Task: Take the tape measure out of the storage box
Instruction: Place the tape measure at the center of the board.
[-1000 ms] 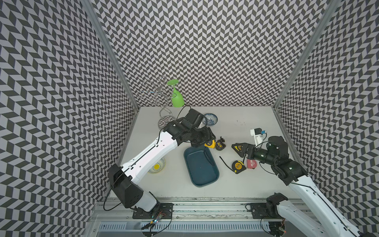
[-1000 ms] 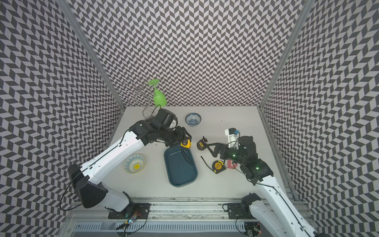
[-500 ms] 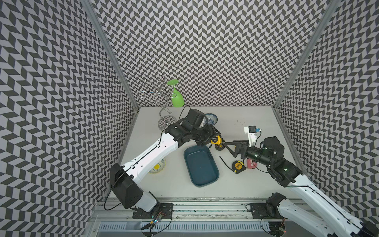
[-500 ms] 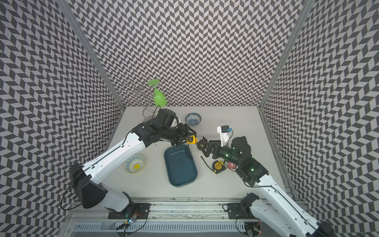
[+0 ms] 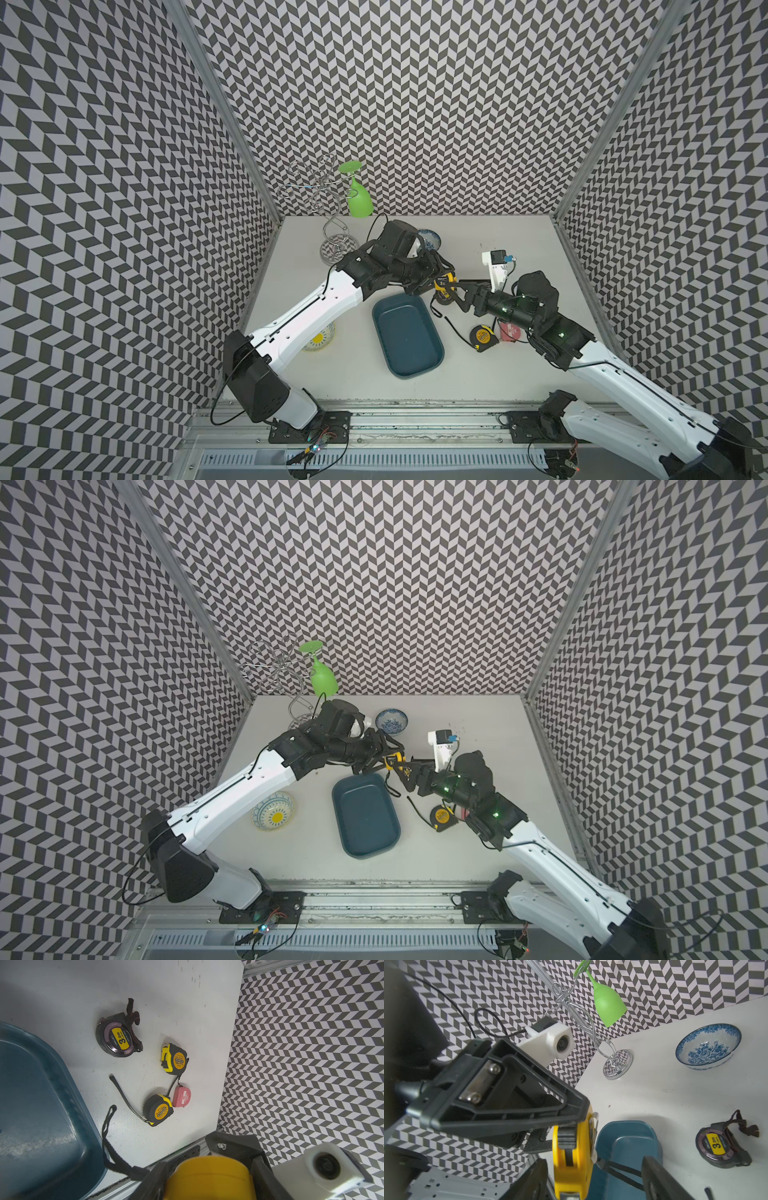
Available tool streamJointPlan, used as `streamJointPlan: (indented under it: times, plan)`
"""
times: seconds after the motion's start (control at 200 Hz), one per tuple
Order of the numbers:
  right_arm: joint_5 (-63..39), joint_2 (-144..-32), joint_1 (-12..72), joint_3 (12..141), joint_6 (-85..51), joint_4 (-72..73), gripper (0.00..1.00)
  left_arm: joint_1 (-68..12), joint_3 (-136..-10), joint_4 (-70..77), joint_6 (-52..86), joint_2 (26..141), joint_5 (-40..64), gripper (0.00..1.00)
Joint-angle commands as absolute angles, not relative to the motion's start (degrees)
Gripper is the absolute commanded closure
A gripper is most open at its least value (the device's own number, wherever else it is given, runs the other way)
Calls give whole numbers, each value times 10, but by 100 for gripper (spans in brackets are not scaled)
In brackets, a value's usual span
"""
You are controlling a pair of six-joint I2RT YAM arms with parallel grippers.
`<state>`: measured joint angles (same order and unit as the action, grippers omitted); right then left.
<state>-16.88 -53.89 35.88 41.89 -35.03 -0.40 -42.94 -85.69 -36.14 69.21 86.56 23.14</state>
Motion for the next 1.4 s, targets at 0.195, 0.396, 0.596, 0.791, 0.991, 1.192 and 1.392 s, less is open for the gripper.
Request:
streamJointPlan:
  times: [0.195, 0.396, 0.596, 0.791, 0.991, 1.192, 1.392]
  plan:
    - [-151, -547, 376, 437, -347, 40, 45, -445, -864, -317, 697, 859, 246, 100]
    - [-137, -539, 377, 434, -348, 36, 67, -452, -862, -313, 698, 861, 247, 100]
    - [-131, -535, 377, 432, -352, 32, 93, -456, -860, -309, 696, 860, 244, 100]
    - [-122, -530, 377, 430, -356, 27, 97, -455, -862, -313, 688, 859, 238, 41]
    - [-84, -504, 353, 417, -364, 3, 99, -446, -861, -350, 661, 845, 203, 0]
    - [-156, -504, 287, 390, -376, -18, 99, -422, -844, -375, 637, 821, 188, 0]
    - [-222, -517, 244, 338, -398, -14, 99, -400, -819, -401, 611, 790, 165, 0]
